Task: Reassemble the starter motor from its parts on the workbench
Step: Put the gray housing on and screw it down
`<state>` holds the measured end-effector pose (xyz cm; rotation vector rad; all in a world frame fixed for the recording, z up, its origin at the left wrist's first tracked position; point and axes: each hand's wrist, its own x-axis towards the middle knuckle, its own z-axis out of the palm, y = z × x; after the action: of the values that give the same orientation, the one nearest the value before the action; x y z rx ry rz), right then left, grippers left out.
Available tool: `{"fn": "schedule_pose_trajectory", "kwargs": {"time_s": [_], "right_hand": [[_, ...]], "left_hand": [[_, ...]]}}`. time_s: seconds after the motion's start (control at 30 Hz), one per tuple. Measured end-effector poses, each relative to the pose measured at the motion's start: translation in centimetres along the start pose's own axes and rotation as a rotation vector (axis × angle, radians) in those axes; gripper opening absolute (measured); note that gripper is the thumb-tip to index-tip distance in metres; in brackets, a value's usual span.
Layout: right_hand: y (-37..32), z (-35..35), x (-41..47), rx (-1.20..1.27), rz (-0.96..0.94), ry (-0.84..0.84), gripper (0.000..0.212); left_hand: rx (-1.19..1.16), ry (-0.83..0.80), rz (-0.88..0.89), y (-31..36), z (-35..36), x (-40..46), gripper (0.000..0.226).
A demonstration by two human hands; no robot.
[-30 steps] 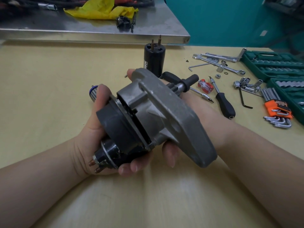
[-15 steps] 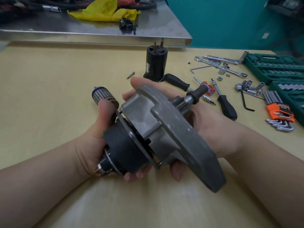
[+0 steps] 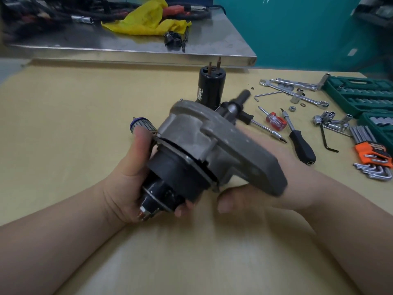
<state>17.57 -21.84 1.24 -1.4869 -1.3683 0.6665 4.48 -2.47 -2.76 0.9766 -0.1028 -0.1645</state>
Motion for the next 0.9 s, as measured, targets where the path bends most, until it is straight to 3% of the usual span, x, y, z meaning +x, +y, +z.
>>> {"fn": "schedule_pose_trajectory", "kwargs": {"time_s": [0.03,0.07,0.13,0.27,0.37,0.43,0.5,0.63,0.77,0.9], "right_hand": [[0.6,-0.4,-0.5,0.051,-0.007,0.058,0.072],[0.9,-0.6,-1.0,0.151,0.032,0.136,0.080],[1.1,-0.6,-1.2,0.278,0.091,0.264,0.081],[0.9,0.2,-1.2,0.262,0.096,0.405,0.062],[0.5,0.8,-0.6,0.557,0.193,0.373,0.071],[0.2,1.1,-0.1,0.772,0.321,0.296,0.064],[-0.1,1.3,0.2,0.837,0.391,0.221,0.062],[0.1,1.3,0.3,0.884,0.426,0.257,0.052],[0.1,1.0,0.3,0.854,0.383,0.305,0.054],[0.2,0.7,0.3,0.841,0.356,0.368,0.062]], "left_hand": [[0.022,-0.042,0.058,0.1,0.0,0.0,0.094],[0.038,0.024,0.109,0.3,0.1,0.3,0.085],[0.065,0.187,0.192,0.7,0.0,0.2,0.086],[0.187,0.423,0.329,0.9,0.0,0.2,0.104],[0.403,0.554,0.475,0.9,0.1,0.1,0.088],[0.582,0.572,0.557,0.9,0.4,0.0,0.081],[0.736,0.590,0.567,0.5,0.5,0.0,0.087],[0.959,0.576,0.562,-0.4,0.7,0.5,0.087],[0.903,0.534,0.568,-0.5,0.3,0.7,0.088],[0.723,0.464,0.565,-0.6,-0.6,0.3,0.059]]}}
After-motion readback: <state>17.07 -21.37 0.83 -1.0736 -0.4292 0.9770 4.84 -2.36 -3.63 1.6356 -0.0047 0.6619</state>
